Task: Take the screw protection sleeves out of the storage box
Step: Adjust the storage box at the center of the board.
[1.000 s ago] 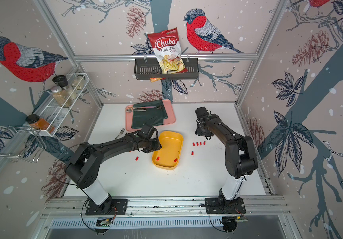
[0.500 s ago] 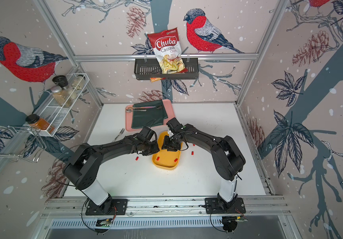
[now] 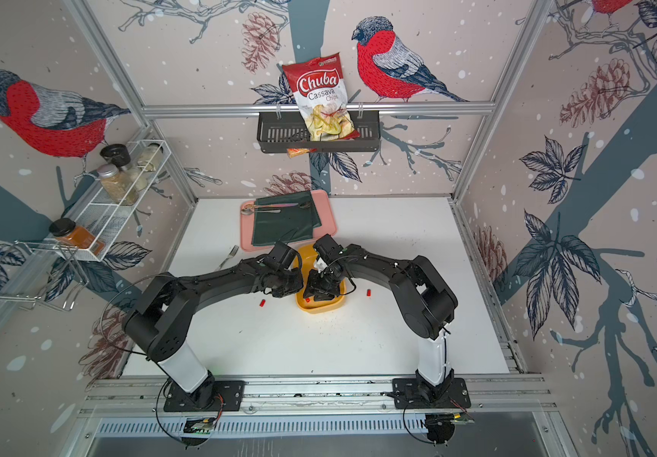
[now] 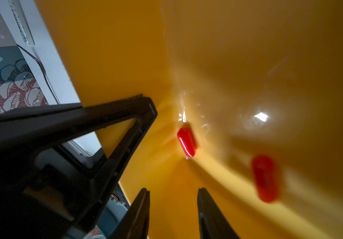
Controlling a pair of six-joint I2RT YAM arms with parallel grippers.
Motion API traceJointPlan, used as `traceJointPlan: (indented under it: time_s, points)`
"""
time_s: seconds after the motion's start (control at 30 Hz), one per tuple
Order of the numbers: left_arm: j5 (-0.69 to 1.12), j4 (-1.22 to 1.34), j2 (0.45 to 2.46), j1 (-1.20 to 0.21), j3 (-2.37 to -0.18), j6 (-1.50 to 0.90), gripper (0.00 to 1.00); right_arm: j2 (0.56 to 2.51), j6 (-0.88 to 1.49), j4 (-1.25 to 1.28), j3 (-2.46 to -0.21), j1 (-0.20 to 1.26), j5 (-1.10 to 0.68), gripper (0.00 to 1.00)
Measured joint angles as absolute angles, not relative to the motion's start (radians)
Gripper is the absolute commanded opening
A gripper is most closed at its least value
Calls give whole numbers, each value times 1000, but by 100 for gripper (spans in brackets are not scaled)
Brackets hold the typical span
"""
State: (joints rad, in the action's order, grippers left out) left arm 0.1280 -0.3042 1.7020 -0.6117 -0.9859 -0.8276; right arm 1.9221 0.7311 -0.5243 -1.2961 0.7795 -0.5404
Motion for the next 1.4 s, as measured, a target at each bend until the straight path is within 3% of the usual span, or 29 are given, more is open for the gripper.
traceJointPlan:
  time_s: [0.6,1.0,1.4]
  points:
    - [52,-365,1711,-624,-1030,-776,1,1929,631,-677,-1415,776,-315,44]
    - [132,-635,1803,-620,-1269,-586,0,1927,621,-750,-1512,635,-391,48]
    - [207,-990,1937,-618,-1478,-332,0,2119,474,-922,-1735,554,-457,48]
